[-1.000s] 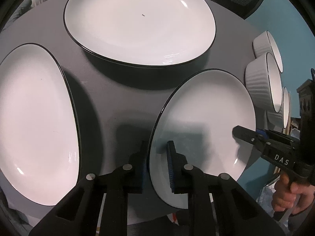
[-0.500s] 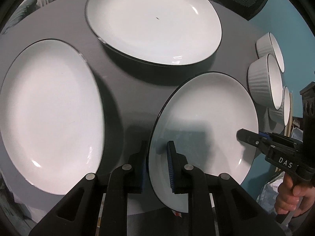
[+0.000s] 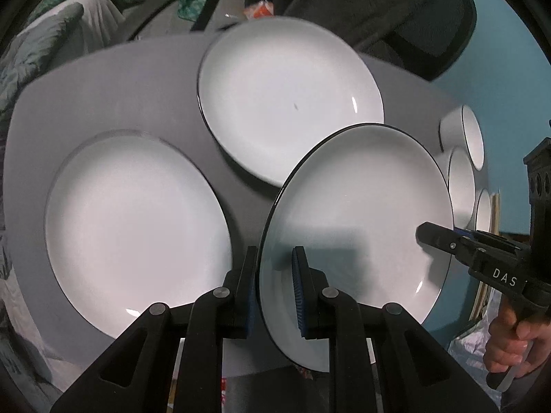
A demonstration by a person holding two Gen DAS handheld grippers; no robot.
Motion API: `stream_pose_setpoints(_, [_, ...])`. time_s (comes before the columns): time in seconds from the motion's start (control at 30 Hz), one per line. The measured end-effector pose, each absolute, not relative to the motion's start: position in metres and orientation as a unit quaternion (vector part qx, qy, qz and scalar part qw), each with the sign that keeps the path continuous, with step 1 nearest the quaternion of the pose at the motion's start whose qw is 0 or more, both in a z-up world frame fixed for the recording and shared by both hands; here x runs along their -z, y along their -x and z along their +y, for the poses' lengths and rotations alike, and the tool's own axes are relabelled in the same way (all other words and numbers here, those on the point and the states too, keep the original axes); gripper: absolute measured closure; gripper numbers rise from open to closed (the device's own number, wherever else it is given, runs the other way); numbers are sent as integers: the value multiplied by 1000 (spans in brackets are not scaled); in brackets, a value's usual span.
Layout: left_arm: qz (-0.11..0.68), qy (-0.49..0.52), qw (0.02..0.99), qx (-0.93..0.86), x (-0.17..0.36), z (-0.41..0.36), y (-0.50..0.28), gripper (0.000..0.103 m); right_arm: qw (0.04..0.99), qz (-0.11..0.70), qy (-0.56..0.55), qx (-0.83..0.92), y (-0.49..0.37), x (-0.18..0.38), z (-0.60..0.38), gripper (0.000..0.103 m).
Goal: Organize plates and bowls
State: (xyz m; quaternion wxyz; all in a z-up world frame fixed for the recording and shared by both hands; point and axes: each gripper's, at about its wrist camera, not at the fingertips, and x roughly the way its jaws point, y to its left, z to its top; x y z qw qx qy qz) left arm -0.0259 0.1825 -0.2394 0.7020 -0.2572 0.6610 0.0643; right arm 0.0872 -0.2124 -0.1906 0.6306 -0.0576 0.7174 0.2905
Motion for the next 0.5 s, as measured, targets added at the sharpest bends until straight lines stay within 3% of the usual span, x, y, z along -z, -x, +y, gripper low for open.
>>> stream_pose_setpoints(0.5, [646,256,710,-113,242,214,-17,83,641,692,94,-318,-132,193,-112,86])
